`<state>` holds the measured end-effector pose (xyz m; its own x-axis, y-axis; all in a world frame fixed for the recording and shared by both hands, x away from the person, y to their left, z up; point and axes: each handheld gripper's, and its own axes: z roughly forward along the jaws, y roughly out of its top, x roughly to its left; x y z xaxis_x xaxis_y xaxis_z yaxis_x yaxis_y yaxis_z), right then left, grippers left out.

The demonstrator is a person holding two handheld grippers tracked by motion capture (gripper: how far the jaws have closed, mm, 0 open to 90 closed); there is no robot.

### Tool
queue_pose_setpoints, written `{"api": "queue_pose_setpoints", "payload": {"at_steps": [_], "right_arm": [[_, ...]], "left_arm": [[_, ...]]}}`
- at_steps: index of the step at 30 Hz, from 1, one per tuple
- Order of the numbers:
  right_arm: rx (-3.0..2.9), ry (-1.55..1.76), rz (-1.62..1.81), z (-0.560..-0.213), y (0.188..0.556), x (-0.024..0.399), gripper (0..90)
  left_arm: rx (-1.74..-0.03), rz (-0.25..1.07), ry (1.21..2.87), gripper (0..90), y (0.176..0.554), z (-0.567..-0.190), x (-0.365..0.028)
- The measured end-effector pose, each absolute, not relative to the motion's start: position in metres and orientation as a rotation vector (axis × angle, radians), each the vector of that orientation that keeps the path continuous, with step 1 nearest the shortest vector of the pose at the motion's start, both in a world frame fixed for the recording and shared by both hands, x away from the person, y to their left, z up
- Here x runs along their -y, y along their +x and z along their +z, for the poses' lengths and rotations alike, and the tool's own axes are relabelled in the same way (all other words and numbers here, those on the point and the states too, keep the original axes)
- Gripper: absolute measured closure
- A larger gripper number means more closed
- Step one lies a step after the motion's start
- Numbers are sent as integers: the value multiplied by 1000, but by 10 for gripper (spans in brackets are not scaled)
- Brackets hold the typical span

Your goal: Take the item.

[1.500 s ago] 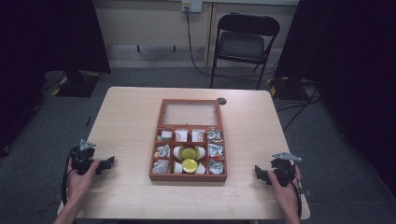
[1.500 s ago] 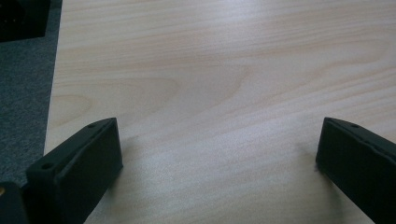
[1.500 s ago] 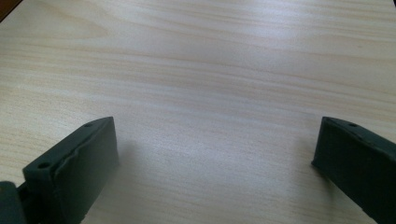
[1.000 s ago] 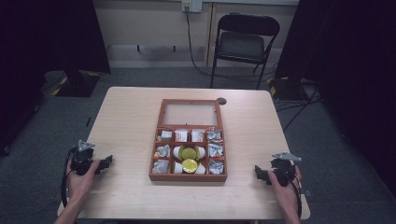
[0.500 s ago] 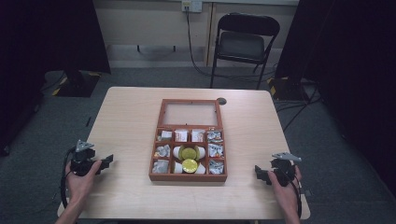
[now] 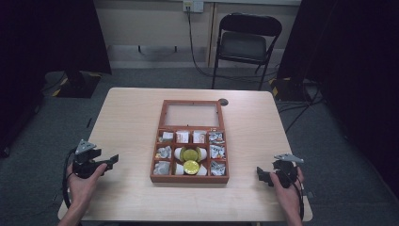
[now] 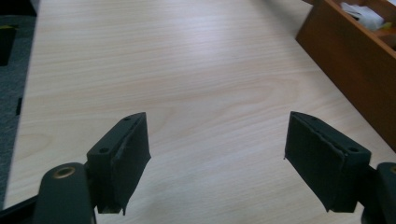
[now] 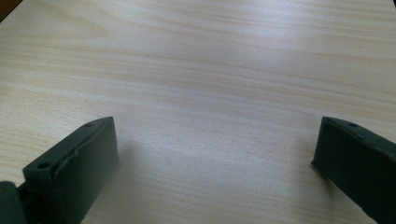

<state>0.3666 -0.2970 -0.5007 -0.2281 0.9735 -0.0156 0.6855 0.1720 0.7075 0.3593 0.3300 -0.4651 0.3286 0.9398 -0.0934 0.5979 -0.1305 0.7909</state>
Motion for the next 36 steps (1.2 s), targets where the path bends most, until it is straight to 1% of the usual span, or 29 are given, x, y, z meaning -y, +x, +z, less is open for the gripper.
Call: {"api": "queue_pose_setpoints", "payload": {"at_steps": [3,18,21,22,23,25,29,33,36], "right_arm": [[-1983,1560,807,-501,367,297,0],[-1982,1563,808,-501,367,297,0],[-1982,1563,808,-501,367,297,0],[-1982,1561,808,-501,367,297,0],[-1983,1562,808,-501,367,297,0],[-1982,1563,808,-501,367,297,0],[-1982,1563,808,-501,367,297,0],[-1982,1562,808,-501,367,297,0],[-1982,1561,808,-501,367,297,0]], "left_arm": [[-1338,564,1832,235,360,-462,-324],[-1188,584,1914,250,363,-444,-291],[-1171,563,1919,251,366,-441,-286],[-1166,545,1919,258,368,-438,-284],[-1162,542,1922,279,369,-437,-284],[-1155,549,1920,290,371,-433,-281],[-1135,489,1884,287,378,-429,-274],[-1096,483,1928,286,383,-428,-263],[-1082,452,1922,292,387,-429,-256]]}}
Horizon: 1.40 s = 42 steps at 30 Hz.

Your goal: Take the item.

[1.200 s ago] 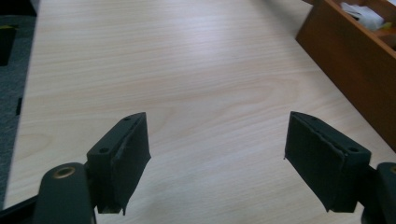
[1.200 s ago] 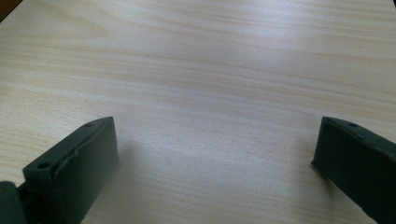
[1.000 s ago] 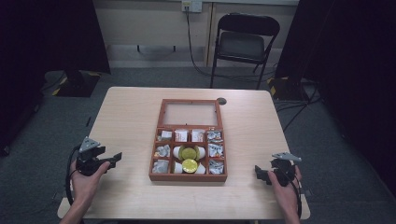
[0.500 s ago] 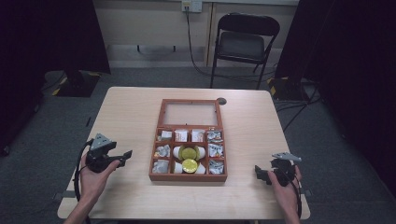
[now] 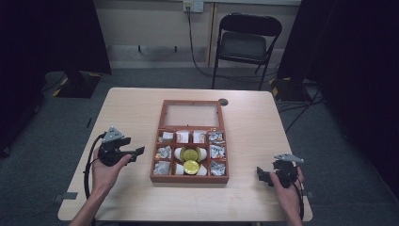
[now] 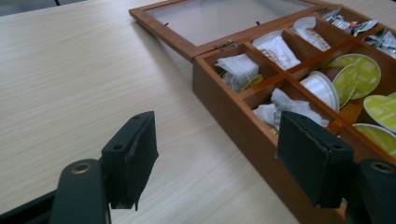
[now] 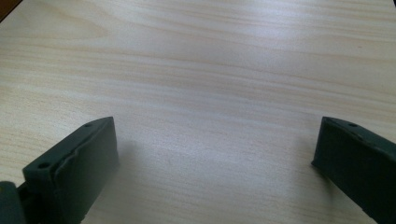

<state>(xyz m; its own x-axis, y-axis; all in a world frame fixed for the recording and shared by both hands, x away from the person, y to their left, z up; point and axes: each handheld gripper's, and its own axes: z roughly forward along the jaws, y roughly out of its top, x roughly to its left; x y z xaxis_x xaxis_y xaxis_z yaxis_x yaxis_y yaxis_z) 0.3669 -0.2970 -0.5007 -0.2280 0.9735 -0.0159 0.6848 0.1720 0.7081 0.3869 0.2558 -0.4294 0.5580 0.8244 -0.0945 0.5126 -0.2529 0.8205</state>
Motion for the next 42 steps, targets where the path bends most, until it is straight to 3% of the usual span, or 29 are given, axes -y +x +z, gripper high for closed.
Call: {"api": "queue_pose_setpoints", "payload": {"at_steps": [15,25,27,42], "right_arm": [[-1981,1561,808,-501,367,297,0],[-1982,1560,808,-501,367,297,0],[-1982,1562,808,-501,367,297,0],[-1981,1563,808,-501,367,297,0]], "left_arm": [[-948,346,1959,297,400,-423,-211],[-905,319,1991,306,405,-423,-190],[-906,320,1999,268,407,-419,-183],[-800,283,2048,301,412,-414,-147]]}}
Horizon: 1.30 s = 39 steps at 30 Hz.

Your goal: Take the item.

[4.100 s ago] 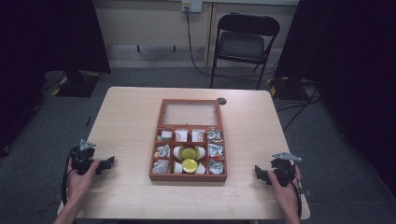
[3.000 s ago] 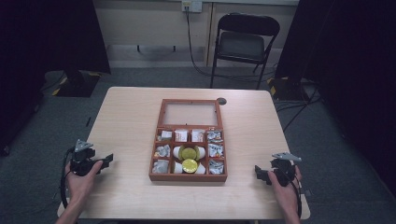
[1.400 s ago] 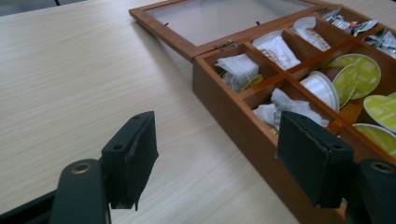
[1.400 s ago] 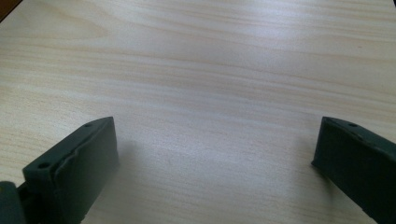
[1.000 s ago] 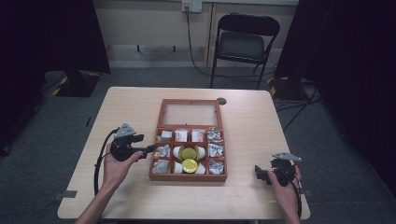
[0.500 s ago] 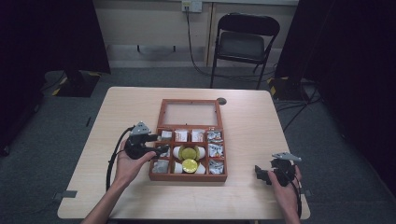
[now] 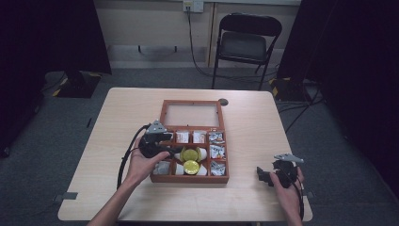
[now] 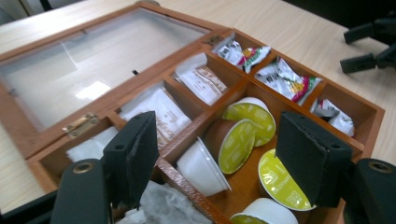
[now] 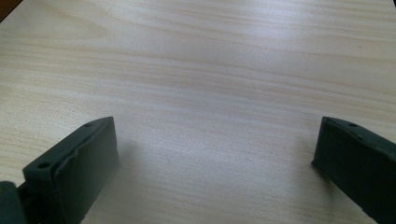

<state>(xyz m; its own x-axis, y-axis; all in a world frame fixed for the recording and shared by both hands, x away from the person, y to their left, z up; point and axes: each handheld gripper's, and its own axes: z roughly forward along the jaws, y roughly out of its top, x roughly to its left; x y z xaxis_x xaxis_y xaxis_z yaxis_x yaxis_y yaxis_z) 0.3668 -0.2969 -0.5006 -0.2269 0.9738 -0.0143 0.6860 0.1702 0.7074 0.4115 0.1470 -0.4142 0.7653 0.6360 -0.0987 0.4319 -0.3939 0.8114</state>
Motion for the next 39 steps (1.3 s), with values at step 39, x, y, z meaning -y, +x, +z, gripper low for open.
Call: {"api": "queue_pose_setpoints", "payload": {"at_steps": [39], "right_arm": [[-1984,1560,805,-501,366,297,0]], "left_arm": [[-615,133,2353,349,397,-455,-88]]}}
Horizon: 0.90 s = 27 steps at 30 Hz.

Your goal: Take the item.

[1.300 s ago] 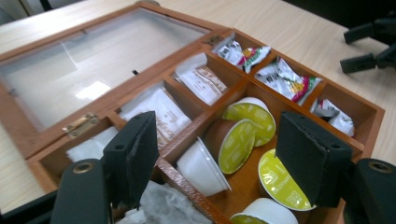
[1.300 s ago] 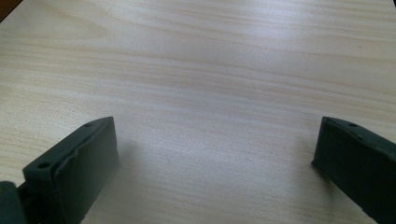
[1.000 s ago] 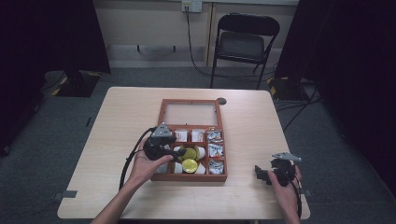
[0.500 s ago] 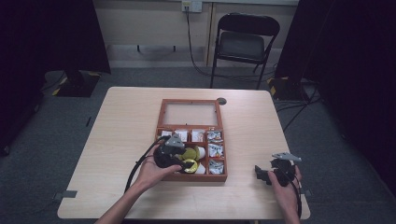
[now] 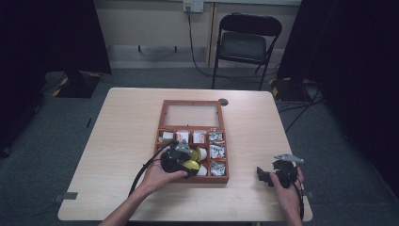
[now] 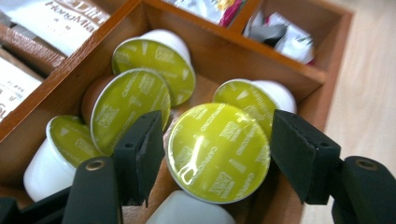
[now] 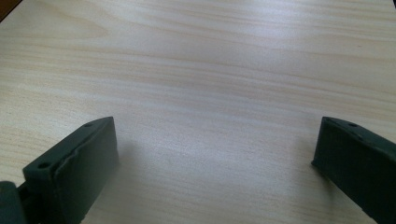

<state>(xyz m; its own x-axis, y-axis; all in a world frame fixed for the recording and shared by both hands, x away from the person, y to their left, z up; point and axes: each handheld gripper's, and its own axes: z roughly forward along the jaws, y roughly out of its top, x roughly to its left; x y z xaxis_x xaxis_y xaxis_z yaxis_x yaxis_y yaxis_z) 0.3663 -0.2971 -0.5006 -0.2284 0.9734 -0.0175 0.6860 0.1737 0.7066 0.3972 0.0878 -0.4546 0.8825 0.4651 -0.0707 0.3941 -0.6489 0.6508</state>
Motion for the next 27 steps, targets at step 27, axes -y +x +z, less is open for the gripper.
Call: {"api": "queue_pose_setpoints", "payload": {"at_steps": [27], "right_arm": [[-1983,1561,806,-501,366,297,0]], "left_arm": [[-647,76,2453,346,410,-463,-81]]}}
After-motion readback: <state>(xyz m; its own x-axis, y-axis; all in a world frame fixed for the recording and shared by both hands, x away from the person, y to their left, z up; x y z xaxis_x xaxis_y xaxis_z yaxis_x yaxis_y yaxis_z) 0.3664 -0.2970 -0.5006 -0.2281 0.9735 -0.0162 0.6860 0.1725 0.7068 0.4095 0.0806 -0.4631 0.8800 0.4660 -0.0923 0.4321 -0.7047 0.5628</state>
